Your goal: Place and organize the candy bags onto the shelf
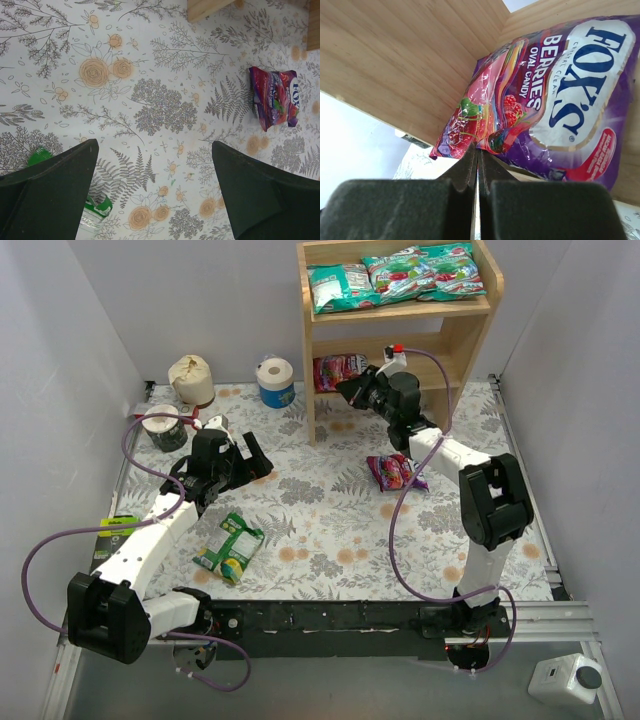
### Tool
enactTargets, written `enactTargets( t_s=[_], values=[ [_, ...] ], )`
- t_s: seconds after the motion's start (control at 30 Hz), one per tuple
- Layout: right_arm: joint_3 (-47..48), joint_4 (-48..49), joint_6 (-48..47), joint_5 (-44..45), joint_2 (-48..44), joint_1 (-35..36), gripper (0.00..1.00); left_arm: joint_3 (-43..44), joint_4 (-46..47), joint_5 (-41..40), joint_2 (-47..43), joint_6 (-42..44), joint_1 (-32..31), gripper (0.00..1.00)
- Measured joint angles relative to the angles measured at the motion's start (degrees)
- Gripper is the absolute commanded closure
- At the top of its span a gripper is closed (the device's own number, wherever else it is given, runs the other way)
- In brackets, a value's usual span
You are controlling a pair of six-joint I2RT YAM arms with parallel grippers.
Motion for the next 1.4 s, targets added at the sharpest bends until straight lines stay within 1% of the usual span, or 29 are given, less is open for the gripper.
enactTargets(
  t_s=[0.17,0.2,0.27,0.3,0.33,0.4,0.53,0.6,0.7,0.77,0.93,1.1,1.2,1.27,1.33,1.4],
  values=[
    [1.22,-1.11,0.44,1.38,0.63,0.68,0.99,0.0,-0.07,0.0,0.0,0.02,0.0,0.02],
    [1.38,-1.31,0.57,1.57,0.68,0.72,0.88,0.0,-0.09,0.0,0.0,0.02,0.0,0.02],
    [1.51,-1.57,0.94,1.75,0.72,0.76,0.75,0.0,-0.2,-0.2,0.0,0.2,0.0,0.02],
    [1.51,-1.79,1.03,1.75,0.7,0.79,0.6,0.0,-0.22,-0.48,0.0,0.26,0.0,0.02],
    [1.51,-2.1,1.2,1.92,0.7,0.83,0.54,0.0,-0.2,-0.72,0.0,0.37,0.0,0.02],
    [0.68,-1.53,1.68,2.38,0.44,0.9,0.45,0.0,-0.22,-1.09,-0.02,0.44,0.0,0.02],
    [-3.08,-1.07,1.53,3.8,-3.48,1.31,0.38,0.0,-0.22,-1.36,-0.22,0.44,0.09,0.02],
    [-4.31,-1.36,1.62,4.28,-5.01,1.42,0.36,0.0,-0.22,-1.44,-0.44,0.44,0.11,0.02],
    [-5.01,-1.42,1.73,5.01,-6.12,1.44,0.36,0.0,-0.22,-1.44,-0.5,0.44,0.2,0.02],
    [-5.66,-1.92,1.9,5.97,-7.08,1.46,0.37,0.0,-0.22,-1.46,-0.52,0.44,0.28,0.02],
    [-6.32,-6.88,1.38,10.16,-12.0,0.59,0.4,0.0,-0.22,-1.49,-0.76,0.44,0.31,0.02],
    [-6.12,-9.46,0.26,13.31,-18.4,-4.0,0.49,0.0,-0.22,-1.46,-0.81,0.46,0.33,0.02],
    [-2.29,-11.61,-0.09,11.58,-17.75,-7.61,0.54,0.0,-0.22,-1.46,-0.92,0.46,0.33,0.02],
    [1.31,-13.49,-0.11,9.64,-15.39,-9.38,0.54,0.0,-0.22,-1.46,-1.03,0.46,0.33,0.02],
    [2.51,-14.12,0.0,7.69,-13.57,-9.86,0.54,0.0,-0.22,-1.46,-1.18,0.46,0.33,0.02],
    [2.1,-15.43,0.46,5.92,-12.72,-9.49,0.46,0.0,-0.22,-1.46,-1.25,0.46,0.33,0.02]
  ],
)
